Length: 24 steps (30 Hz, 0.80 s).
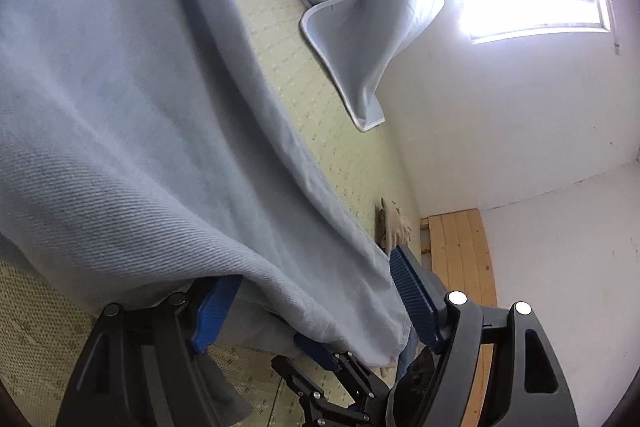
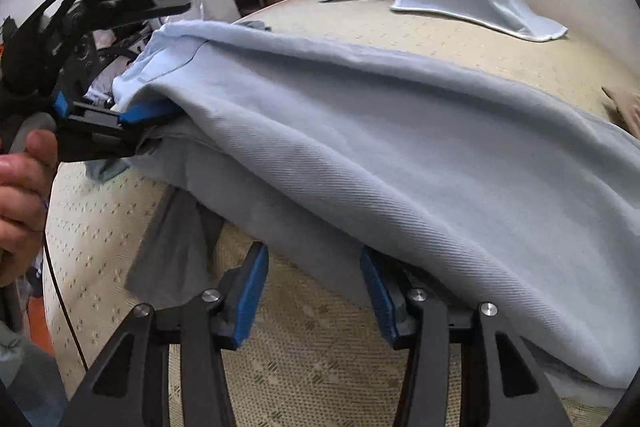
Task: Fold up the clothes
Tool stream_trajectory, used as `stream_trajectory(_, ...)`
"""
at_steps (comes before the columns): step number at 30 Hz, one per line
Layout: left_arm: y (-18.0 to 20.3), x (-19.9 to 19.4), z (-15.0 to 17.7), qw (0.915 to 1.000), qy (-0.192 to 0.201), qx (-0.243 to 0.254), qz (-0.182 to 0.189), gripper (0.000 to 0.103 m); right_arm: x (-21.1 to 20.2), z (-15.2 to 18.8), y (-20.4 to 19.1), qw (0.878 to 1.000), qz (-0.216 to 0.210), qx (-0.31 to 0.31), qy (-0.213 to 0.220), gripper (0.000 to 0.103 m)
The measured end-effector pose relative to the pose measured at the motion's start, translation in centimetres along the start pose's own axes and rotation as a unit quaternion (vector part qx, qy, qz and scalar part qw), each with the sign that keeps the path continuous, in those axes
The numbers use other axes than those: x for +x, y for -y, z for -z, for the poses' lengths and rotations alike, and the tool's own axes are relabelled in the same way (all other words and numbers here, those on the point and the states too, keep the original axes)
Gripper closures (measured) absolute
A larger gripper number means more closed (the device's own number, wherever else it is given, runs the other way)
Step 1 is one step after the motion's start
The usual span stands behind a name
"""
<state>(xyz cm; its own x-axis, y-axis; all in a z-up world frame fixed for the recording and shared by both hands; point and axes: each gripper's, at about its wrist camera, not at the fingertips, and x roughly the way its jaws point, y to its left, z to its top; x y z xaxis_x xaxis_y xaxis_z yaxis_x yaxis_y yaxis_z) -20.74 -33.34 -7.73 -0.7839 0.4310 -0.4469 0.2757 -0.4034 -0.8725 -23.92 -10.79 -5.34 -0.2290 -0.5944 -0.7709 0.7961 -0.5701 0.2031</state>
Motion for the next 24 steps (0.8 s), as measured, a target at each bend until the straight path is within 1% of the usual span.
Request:
stream_trajectory(2, 0.0, 0.1, -0.1, 1.0000, 0.001, 0.000, 0.000, 0.024, 0.1, -0.4, 0.2, 1.000, 0.004, 0.002, 0.004, 0.051)
stream_trajectory(4, -0.1, 0.4, -0.3, 1.0000, 0.000, -0.002, 0.001, 0.024, 0.4, -1.1, 0.3, 1.000, -0.004, 0.010, 0.009, 0.050)
stream_trajectory(6, -0.2, 0.3, -0.4, 1.0000, 0.000, -0.005, 0.003, 0.024, 1.2, -1.8, 0.1, 0.999, -0.030, 0.014, 0.007, 0.048)
stream_trajectory(9, -0.4, -0.1, -0.7, 0.9999, 0.000, -0.010, 0.006, 0.024, 2.5, -2.8, -1.0, 0.998, -0.065, 0.001, -0.001, 0.047)
stream_trajectory(13, -0.4, -2.2, -1.5, 0.9999, 0.006, -0.004, 0.014, 0.024, 3.8, -4.2, -3.2, 0.994, -0.109, -0.013, -0.001, 0.047)
stream_trajectory(18, -2.1, -6.6, -3.2, 0.9978, 0.051, -0.025, 0.034, 0.024, 5.9, -6.0, -6.9, 0.988, -0.148, -0.034, 0.003, 0.043)
stream_trajectory(20, -3.1, -8.9, -3.9, 0.9946, 0.090, -0.039, 0.036, 0.024, 6.5, -6.6, -8.3, 0.985, -0.166, -0.039, 0.007, 0.043)
stream_trajectory(24, -4.7, -12.1, -4.8, 0.9874, 0.136, -0.063, 0.050, 0.024, 7.3, -7.8, -10.5, 0.980, -0.193, -0.044, 0.016, 0.043)
